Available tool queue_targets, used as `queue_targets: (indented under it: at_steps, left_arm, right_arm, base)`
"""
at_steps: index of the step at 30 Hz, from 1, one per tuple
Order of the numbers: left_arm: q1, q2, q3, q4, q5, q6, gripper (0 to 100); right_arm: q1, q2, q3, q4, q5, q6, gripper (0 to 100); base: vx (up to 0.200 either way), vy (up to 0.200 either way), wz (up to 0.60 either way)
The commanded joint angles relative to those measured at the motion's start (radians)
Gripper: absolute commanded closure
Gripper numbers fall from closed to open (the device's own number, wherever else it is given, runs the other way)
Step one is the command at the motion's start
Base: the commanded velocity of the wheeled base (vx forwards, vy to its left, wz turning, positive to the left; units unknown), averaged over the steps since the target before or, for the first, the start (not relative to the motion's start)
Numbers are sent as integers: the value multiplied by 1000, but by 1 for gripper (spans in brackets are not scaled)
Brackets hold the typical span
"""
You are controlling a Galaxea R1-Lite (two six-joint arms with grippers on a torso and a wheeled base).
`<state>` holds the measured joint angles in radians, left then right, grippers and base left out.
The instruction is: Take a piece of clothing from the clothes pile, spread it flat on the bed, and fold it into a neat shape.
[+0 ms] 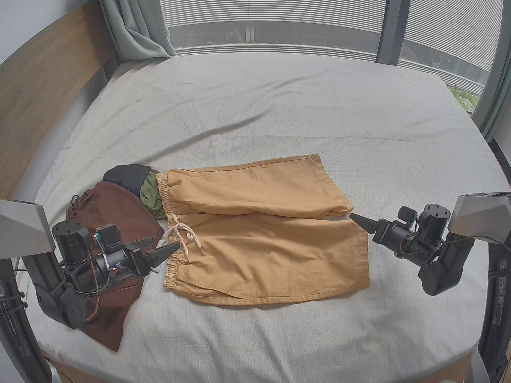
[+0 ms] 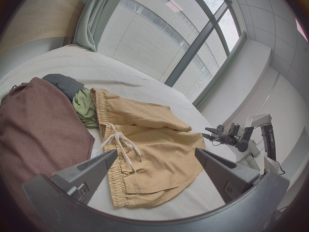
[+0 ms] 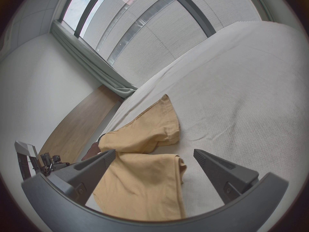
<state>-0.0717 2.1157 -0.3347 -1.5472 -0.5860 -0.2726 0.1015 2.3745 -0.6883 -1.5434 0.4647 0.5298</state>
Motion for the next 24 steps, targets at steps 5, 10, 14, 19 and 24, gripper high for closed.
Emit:
queue_targets:
  at_steps: [5, 10, 14, 19, 24]
  left_arm:
    - [1, -11, 5, -1, -2, -2, 0]
    - [3, -3, 11, -1, -3, -4, 0]
    - [3, -8, 28, -1, -5, -4, 0]
    - [10, 6, 39, 1, -5, -5, 0]
    - [27, 59, 39, 1, -6, -4, 0]
  right_arm:
    - [35, -212, 128, 3, 32, -79, 0]
    - [84, -285, 214, 3, 89, -88, 0]
    - [127, -282, 268, 2, 146, -155, 0]
    - [145, -261, 270, 2, 146, -226, 0]
    - [145, -244, 262, 2, 146, -226, 0]
  base:
    - [0, 0, 0]
    - [0, 0, 0]
    - [0, 0, 0]
    - [0, 0, 0]
    - [0, 0, 0]
